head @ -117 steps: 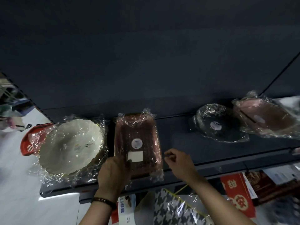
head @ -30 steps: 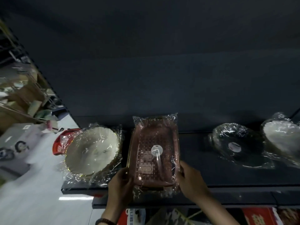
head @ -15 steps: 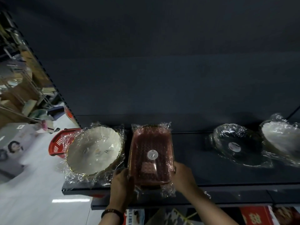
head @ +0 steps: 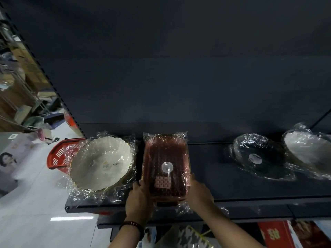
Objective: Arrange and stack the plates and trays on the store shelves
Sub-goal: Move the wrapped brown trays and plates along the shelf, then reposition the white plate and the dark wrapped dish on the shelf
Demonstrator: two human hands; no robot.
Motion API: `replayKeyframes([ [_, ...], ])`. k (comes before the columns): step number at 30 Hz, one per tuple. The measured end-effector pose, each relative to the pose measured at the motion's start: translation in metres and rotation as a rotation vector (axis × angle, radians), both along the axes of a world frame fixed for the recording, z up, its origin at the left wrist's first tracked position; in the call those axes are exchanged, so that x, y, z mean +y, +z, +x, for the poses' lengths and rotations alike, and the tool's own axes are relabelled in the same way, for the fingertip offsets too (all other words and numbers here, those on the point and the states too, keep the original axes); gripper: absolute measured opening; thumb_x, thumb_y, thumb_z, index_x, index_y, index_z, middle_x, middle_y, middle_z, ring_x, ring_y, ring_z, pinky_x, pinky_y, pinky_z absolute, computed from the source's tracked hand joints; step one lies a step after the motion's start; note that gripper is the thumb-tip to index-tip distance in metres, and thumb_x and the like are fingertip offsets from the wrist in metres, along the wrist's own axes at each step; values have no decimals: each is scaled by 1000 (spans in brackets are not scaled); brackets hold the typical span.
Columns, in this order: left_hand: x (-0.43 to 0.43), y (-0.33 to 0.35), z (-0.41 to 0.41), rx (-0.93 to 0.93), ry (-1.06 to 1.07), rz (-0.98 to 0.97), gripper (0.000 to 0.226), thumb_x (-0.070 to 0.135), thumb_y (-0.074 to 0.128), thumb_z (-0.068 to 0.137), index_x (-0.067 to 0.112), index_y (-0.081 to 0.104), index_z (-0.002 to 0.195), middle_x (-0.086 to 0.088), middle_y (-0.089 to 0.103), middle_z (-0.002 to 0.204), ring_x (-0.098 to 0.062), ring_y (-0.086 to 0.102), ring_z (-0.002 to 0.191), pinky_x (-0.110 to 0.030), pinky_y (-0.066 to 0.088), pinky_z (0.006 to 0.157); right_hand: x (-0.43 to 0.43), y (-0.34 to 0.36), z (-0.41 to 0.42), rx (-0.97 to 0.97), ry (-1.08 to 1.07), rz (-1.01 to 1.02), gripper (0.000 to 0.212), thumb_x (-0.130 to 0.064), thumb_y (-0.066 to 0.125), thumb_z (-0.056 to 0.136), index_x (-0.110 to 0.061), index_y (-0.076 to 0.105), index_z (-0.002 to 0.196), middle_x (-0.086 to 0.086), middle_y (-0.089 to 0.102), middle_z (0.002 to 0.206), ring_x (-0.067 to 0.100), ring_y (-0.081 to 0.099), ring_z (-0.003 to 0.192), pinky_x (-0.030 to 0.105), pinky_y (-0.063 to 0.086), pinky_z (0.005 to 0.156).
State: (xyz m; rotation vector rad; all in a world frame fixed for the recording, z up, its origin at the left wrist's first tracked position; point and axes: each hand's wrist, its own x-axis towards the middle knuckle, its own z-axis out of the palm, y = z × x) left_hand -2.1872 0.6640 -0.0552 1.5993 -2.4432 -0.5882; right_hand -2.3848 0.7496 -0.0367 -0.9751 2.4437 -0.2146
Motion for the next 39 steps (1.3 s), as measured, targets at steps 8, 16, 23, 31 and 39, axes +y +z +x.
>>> replayKeyframes([
  [8,4,36,-17,-51,-29,24,32,45,51,96,21,69,104,-3,75,94,-28,75,85,-37,62,72,4,22,-24,-186,13,-139,56,-44,53,103,-19,50,153,7,67,142,29,63,130,39,50,110],
  [16,48,88,-104,60,-158,-125,23,42,52,95,29,71,97,5,76,84,-20,75,79,-33,58,65,81,62,-102,-195,-109,-523,20,-21,65,102,-26,75,118,-19,71,86,-18,64,77,2,43,67],
  [23,95,103,-223,137,-332,-152,20,49,56,92,42,68,106,17,77,86,-10,75,79,-34,61,70,169,77,-205,-87,-296,-627,17,-19,69,96,-35,76,97,-19,72,80,-20,63,80,2,44,67],
  [31,153,111,-344,140,-554,-37,8,45,62,99,41,68,101,25,68,76,1,68,71,-23,59,65,261,66,-316,7,-545,-601,7,-29,69,99,-35,73,98,-12,74,88,10,69,85,25,45,74],
  [39,198,102,-425,98,-629,-25,8,41,62,99,39,69,95,19,70,77,-3,68,70,-26,58,62,309,34,-408,-370,-1036,-820,20,-36,70,93,-17,70,89,10,78,79,31,78,73,52,62,71],
])
